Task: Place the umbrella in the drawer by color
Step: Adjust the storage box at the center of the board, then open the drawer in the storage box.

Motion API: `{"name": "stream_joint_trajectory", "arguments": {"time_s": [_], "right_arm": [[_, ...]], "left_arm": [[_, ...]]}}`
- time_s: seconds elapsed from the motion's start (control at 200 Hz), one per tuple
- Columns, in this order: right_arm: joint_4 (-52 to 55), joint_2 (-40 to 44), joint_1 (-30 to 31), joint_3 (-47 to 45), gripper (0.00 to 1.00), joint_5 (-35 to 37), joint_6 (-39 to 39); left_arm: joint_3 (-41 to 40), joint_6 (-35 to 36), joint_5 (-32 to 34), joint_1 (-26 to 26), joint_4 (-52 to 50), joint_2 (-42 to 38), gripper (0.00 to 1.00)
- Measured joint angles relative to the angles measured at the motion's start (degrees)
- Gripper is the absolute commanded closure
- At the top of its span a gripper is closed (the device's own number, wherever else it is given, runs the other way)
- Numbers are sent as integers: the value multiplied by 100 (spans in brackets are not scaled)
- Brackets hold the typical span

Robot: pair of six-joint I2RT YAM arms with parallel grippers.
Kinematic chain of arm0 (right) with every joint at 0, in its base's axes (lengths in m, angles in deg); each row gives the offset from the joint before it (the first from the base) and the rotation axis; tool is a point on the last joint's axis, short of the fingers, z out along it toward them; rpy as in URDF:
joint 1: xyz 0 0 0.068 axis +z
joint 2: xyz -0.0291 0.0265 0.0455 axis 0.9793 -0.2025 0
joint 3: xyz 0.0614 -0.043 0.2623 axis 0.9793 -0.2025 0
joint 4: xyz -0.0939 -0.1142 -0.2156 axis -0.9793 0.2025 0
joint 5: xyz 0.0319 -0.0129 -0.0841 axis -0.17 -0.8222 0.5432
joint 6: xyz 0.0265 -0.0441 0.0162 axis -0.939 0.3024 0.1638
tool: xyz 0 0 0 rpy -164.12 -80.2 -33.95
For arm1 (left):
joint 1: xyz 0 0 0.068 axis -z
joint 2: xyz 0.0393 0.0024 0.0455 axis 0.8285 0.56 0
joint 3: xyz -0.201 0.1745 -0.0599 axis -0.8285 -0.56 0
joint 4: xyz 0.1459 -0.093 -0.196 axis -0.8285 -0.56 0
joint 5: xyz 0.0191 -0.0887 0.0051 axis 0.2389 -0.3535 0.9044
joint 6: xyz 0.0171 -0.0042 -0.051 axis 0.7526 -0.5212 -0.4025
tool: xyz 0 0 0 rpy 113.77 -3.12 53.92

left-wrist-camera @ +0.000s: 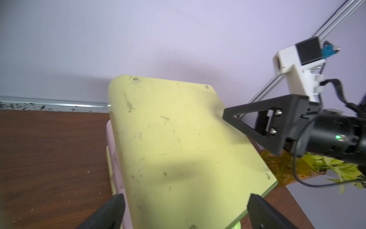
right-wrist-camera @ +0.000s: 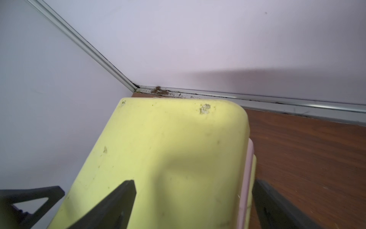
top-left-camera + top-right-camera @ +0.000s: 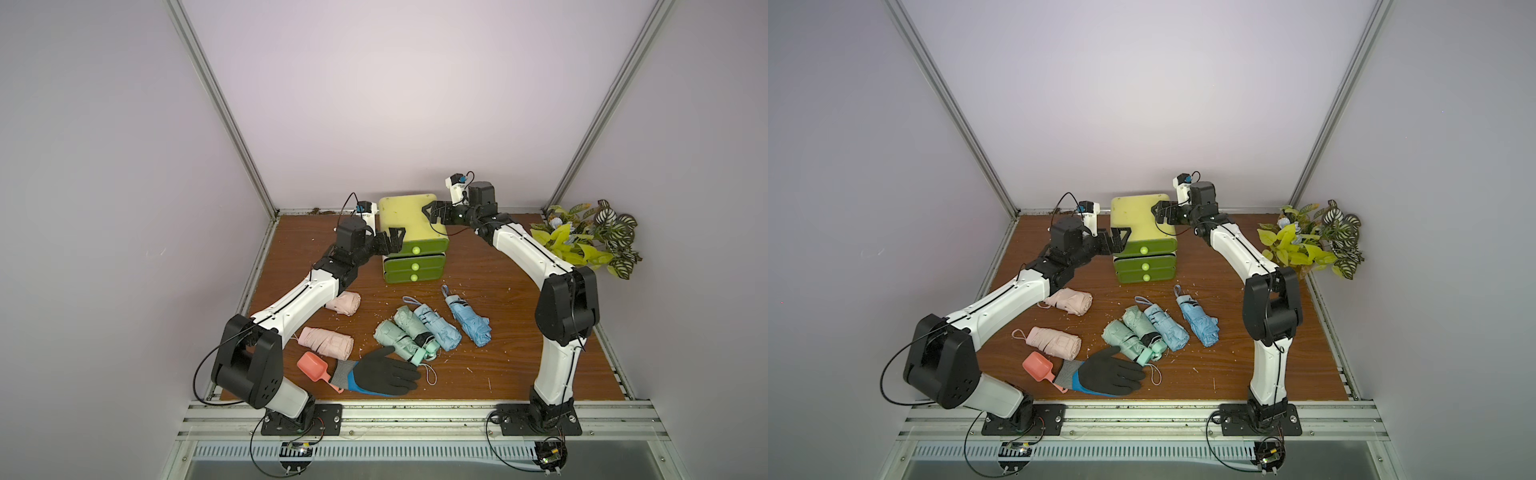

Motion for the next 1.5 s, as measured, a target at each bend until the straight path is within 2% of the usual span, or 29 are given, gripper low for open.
{"name": "stream_joint_trajectory", "arguments": {"time_s": [0.11,0.305,0.475,0.675,0.841,0.976,1.181,1.501], "right_arm": [[46,1058,22,-1139,1,540,63],[-348,3034,155,-3211,8,1029,-179],[-688,3602,767,-4011,13,1239,-476],[-1320,3397,1364,-4339,12,1193,-841],[-1954,2962,1552,-4339,12,1110,-1222],[-2730,2728,1709,-4634,8,1104,-1497],[-3936,2358,1821,-5281,6,1086,-1386],[-5346,1298,1816,-5274,1,802,-1045]], "left_arm": [[-103,-33,48,-92,4,-55,0],[-162,-125,42,-232,0,-96,0],[-155,-179,42,-243,2,-96,0],[0,-275,22,-295,-7,-46,0],[216,-326,-2,-317,9,13,0],[234,-326,2,-328,7,20,0],[417,-293,-2,-361,-52,201,0],[577,-227,2,-365,-98,350,0]]}}
